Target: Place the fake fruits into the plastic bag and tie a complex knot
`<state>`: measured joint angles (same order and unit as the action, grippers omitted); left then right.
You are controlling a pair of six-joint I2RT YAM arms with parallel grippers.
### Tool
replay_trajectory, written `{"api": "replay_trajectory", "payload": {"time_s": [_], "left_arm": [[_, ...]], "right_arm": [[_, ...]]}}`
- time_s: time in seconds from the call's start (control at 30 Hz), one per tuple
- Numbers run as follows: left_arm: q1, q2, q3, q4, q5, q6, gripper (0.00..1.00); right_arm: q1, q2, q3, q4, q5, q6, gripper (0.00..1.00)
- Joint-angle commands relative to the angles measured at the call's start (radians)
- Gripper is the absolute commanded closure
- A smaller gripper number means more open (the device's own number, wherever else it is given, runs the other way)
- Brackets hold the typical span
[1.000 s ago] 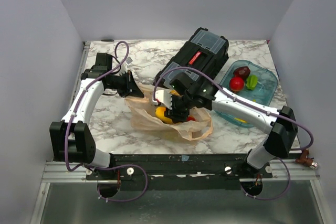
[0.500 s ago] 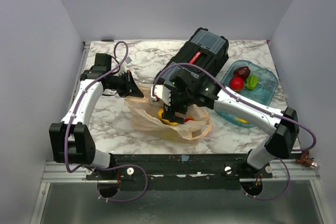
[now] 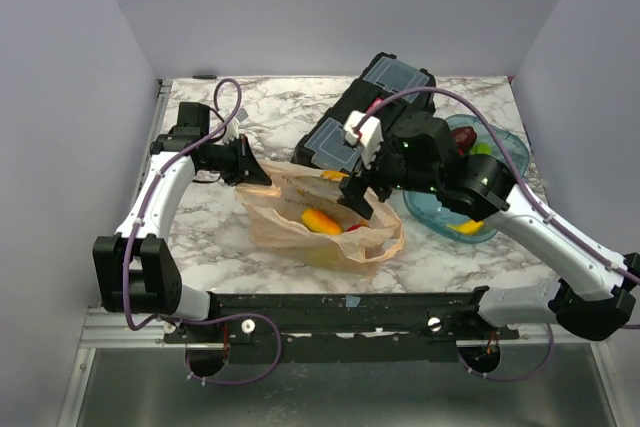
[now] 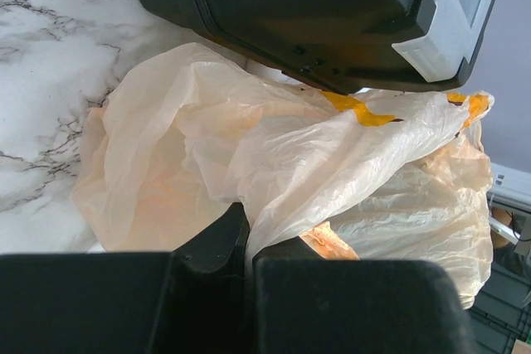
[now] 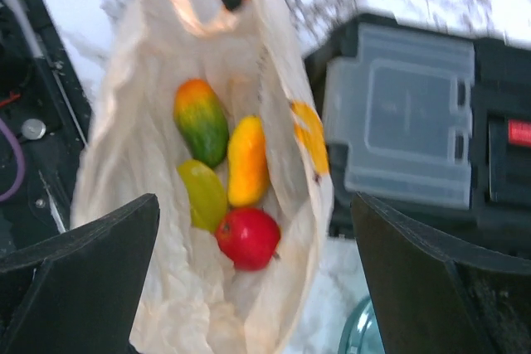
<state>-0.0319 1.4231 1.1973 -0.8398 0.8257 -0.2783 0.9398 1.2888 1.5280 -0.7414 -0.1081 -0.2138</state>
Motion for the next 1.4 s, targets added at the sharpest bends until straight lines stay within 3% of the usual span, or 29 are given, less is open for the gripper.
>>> {"api": "replay_trajectory", "payload": {"time_s": [0.0, 0.27, 0.53, 0.57, 0.6, 0.67, 0.73, 0.8, 0.93, 1.03, 1.1, 1.2, 1.23, 1.37], "left_arm": [[0.010, -0.042, -0.008, -0.005, -0.012, 0.019, 1.00], [0.010, -0.061, -0.021, 0.008, -0.022, 0.014, 1.00], [0.010, -0.099, -0.049, 0.025, -0.038, 0.008, 1.00], [0.011, -0.106, -0.055, 0.027, -0.041, 0.009, 1.00], [0.010, -0.112, -0.061, 0.028, -0.042, 0.012, 1.00], [0.011, -0.129, -0.073, 0.028, -0.050, 0.027, 1.00], [0.012, -0.147, -0.083, 0.031, -0.061, 0.050, 1.00], [0.012, -0.162, -0.085, 0.034, -0.074, 0.086, 1.00], [0.013, -0.189, -0.065, 0.039, -0.116, 0.161, 0.99], [0.015, -0.218, -0.019, 0.038, -0.140, 0.249, 0.79], [0.016, -0.252, 0.024, 0.051, -0.139, 0.329, 0.59], [0.015, -0.332, 0.080, 0.112, -0.067, 0.457, 0.07], [0.014, -0.363, 0.091, 0.127, -0.007, 0.532, 0.02], [-0.084, -0.410, 0.192, -0.045, 0.152, 0.930, 0.02]], "right_arm": [[-0.124, -0.054, -0.108, -0.082, 0.032, 0.169, 0.00], [-0.224, -0.148, -0.272, -0.128, -0.297, 0.282, 0.00], [-0.226, -0.189, -0.391, -0.152, -0.244, 0.298, 0.03], [-0.225, -0.185, -0.390, -0.156, -0.245, 0.297, 0.10], [-0.225, -0.181, -0.386, -0.156, -0.250, 0.287, 0.26], [-0.225, -0.179, -0.369, -0.143, -0.263, 0.264, 0.46], [-0.226, -0.163, -0.332, -0.125, -0.260, 0.237, 0.77], [-0.225, -0.138, -0.273, -0.107, -0.245, 0.200, 0.99], [-0.229, -0.047, -0.141, -0.072, -0.221, 0.121, 0.99], [-0.245, 0.039, -0.046, -0.075, -0.280, 0.118, 0.99], [-0.255, 0.072, -0.018, -0.080, -0.332, 0.134, 0.99], [-0.262, 0.092, -0.033, -0.089, -0.393, 0.136, 0.99], [-0.264, 0.097, -0.037, -0.096, -0.407, 0.136, 0.99], [-0.288, 0.132, -0.002, -0.121, -0.465, 0.159, 0.99]]}}
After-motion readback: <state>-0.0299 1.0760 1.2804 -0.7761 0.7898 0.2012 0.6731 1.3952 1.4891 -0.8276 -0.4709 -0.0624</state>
